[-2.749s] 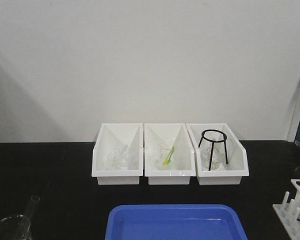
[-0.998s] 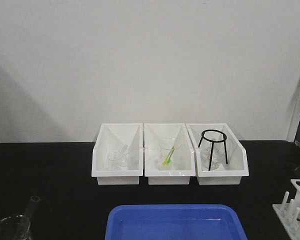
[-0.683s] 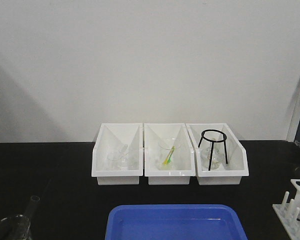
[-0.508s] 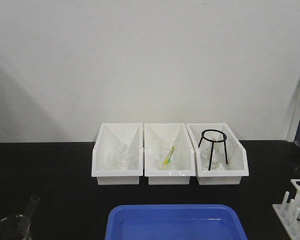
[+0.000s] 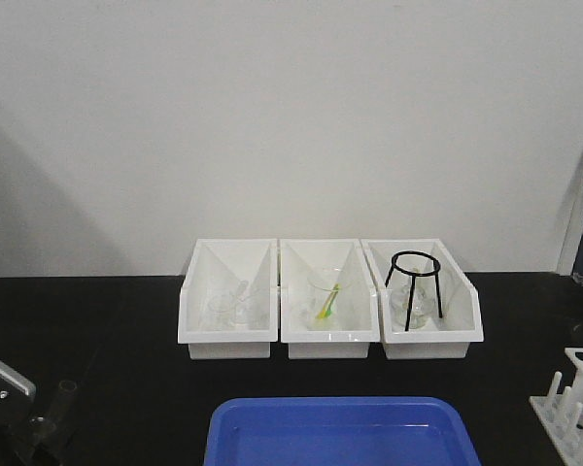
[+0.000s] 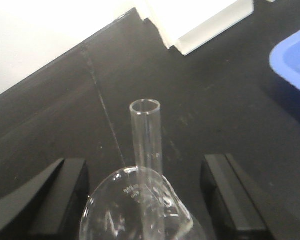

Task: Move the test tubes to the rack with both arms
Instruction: 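Lower the left gripper onto the glass test tube in the beaker and close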

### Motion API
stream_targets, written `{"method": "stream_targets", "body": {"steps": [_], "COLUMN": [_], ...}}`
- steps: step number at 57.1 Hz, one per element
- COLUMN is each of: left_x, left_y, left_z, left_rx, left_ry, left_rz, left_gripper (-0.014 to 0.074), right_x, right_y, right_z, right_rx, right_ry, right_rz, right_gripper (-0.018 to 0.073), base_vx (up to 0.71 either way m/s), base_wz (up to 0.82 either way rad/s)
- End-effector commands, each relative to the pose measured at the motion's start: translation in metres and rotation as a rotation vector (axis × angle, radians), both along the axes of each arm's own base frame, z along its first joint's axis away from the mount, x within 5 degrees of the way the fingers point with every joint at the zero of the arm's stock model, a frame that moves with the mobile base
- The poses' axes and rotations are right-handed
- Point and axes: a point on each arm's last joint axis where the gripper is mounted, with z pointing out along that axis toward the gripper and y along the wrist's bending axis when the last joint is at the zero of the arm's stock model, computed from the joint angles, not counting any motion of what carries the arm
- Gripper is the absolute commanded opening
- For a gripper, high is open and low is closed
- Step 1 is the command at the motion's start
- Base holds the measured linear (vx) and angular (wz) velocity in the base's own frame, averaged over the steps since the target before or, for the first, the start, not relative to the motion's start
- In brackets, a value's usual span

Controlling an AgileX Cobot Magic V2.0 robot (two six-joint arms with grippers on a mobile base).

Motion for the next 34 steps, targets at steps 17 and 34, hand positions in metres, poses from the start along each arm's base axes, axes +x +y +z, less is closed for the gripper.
{"method": "stream_targets", "body": {"steps": [17,34], "left_x": [0.043,0.051], "left_y": [-0.009,-0.009], "left_z": [0.016,0.005], "left_rx": [-0.066,-0.078], "left_ry": [-0.115,-0.126], "left_rz": [0.046,0.071], "left_gripper": [0.0560,0.0494], "right_x": [-0.003,-0.003], "right_y": [0.000,0.000], "right_z": [0.021,0.021], "right_rx": [-0.043,-0.043], "right_ry": [-0.126,-0.126], "right_rz": [-0.003,-0.003], "right_gripper": [0.0568,0.0568], "base_vx": [0.00,0.00], "base_wz": [0.00,0.00]}}
